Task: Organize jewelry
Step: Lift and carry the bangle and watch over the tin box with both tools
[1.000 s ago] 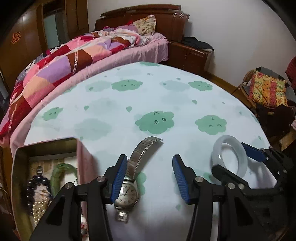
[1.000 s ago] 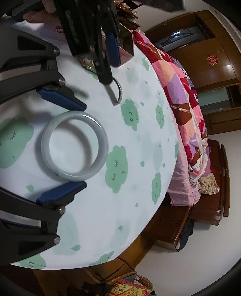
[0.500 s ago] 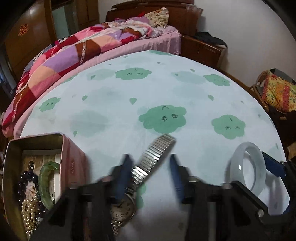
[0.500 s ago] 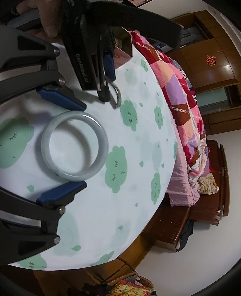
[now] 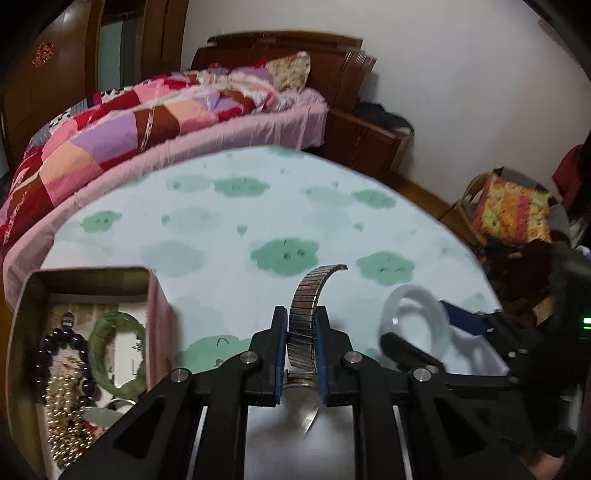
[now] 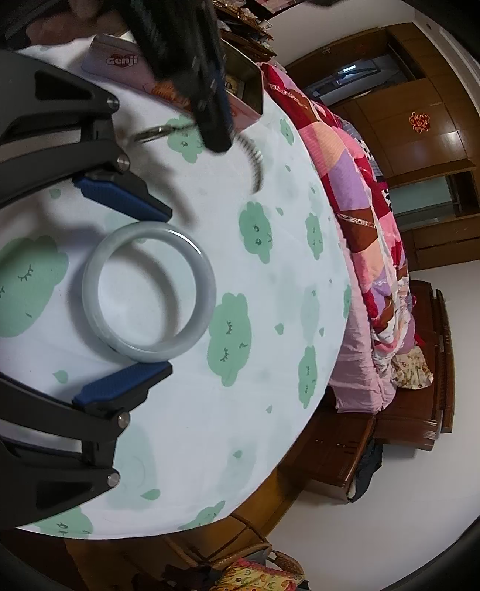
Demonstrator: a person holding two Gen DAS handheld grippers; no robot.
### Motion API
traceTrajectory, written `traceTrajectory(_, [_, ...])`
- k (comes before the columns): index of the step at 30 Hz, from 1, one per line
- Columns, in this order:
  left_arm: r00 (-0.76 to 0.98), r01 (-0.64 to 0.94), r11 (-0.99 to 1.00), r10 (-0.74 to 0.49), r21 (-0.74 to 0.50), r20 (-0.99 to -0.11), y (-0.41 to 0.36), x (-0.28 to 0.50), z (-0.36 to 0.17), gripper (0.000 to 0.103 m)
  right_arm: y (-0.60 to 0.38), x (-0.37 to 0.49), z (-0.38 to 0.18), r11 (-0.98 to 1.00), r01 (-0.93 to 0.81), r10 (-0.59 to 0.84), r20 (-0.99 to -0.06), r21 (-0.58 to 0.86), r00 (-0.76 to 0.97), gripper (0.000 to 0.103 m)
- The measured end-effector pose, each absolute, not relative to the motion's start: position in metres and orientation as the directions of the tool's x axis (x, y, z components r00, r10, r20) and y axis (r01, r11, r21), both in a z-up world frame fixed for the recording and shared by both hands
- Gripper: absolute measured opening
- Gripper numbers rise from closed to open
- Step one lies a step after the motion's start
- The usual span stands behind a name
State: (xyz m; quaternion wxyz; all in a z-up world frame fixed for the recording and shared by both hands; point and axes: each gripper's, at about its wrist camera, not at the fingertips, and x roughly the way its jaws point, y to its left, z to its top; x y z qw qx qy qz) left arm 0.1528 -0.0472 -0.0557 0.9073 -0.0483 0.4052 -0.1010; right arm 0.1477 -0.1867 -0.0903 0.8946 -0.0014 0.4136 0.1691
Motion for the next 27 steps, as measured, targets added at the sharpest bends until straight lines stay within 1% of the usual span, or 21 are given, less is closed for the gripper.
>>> traceTrajectory(7, [0.701, 0.161, 0.970, -0.243, -0.183, -0.671, -0.045, 0.132, -0.038, 0.013, -0.185, 0.144, -0.085, 0.941, -0.311, 0.308, -0.720, 0.134, 0.622, 0.078])
traceTrajectory(27, [0.752, 0.170, 0.971, -0.240, -0.170, -0.614, -0.035, 0.110, -0.028, 0.013, -0.190, 0.135, -0.077, 0.938, -0.317, 0.329, -0.647, 0.140, 0.688, 0.078])
